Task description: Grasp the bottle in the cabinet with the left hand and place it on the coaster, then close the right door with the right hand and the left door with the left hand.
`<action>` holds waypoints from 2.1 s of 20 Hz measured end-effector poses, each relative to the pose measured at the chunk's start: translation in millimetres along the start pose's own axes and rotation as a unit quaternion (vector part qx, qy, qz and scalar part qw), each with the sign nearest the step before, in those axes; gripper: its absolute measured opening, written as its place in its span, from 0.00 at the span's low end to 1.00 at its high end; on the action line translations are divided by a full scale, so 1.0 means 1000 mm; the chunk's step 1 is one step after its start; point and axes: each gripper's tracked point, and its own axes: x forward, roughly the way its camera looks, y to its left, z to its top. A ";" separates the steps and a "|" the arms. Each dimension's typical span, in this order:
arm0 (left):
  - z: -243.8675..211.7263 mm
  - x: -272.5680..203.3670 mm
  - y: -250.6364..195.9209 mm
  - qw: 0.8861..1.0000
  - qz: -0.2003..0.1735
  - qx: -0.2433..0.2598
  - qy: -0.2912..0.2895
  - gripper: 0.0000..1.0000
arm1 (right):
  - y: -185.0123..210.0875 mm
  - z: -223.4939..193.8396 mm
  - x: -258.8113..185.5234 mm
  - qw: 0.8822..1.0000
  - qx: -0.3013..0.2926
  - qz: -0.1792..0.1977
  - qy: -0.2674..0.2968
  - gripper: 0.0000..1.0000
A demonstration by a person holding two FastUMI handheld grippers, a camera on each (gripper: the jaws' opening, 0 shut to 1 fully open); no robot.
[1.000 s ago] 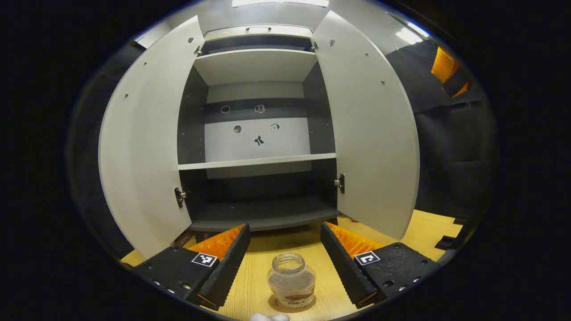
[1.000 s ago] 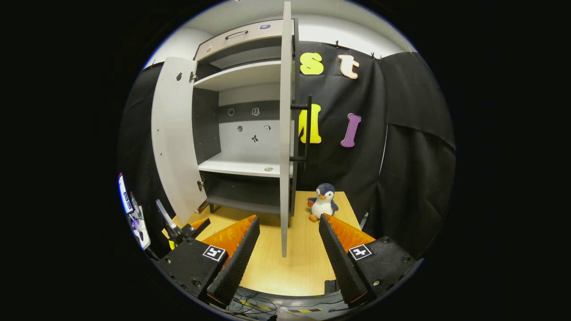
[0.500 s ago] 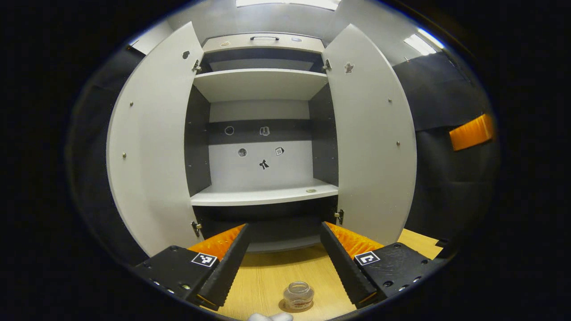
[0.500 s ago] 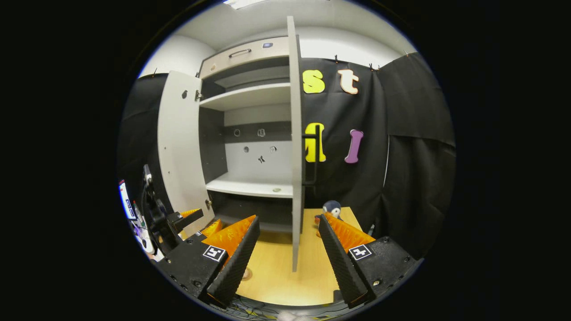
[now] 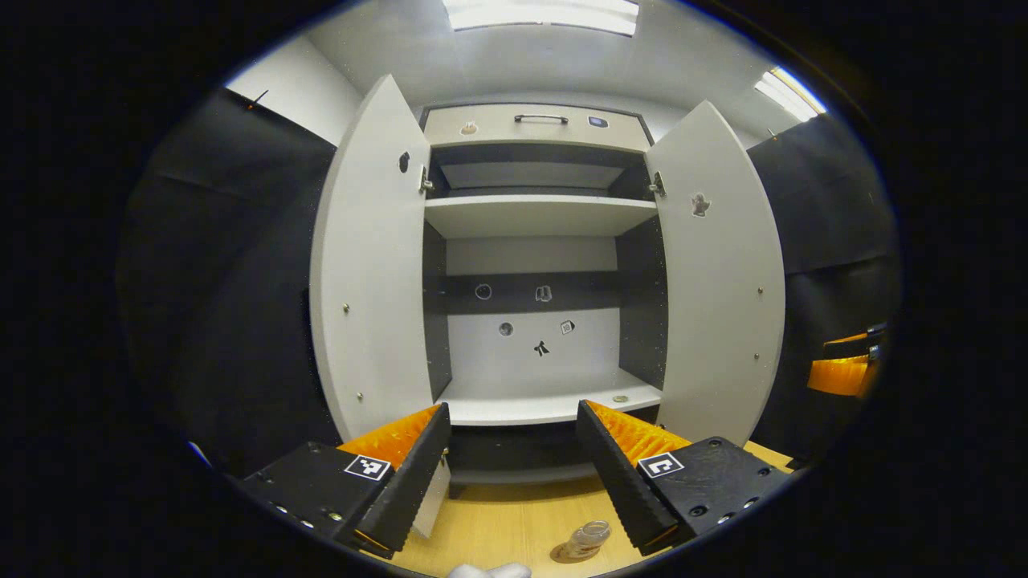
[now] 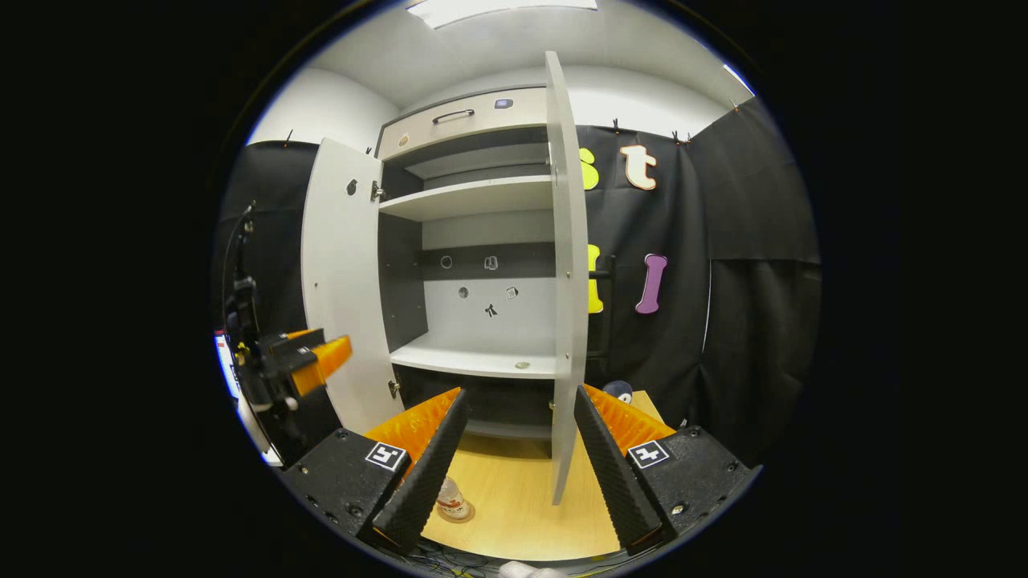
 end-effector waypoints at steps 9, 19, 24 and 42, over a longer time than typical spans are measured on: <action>0.006 -0.063 0.047 1.000 0.025 0.008 0.003 0.95 | -0.004 0.008 -0.018 0.999 0.011 -0.040 -0.019 0.83; 0.015 -0.082 0.049 0.999 0.045 0.013 0.000 0.95 | -0.120 0.050 0.013 0.993 -0.015 -0.111 -0.042 0.82; 0.018 -0.080 0.032 0.997 0.074 0.007 0.012 0.96 | -0.169 0.062 0.069 0.996 0.010 -0.088 -0.033 0.83; 0.019 -0.070 -0.018 0.988 0.146 0.010 0.043 0.96 | -0.096 0.060 0.130 0.990 -0.044 0.132 0.019 0.79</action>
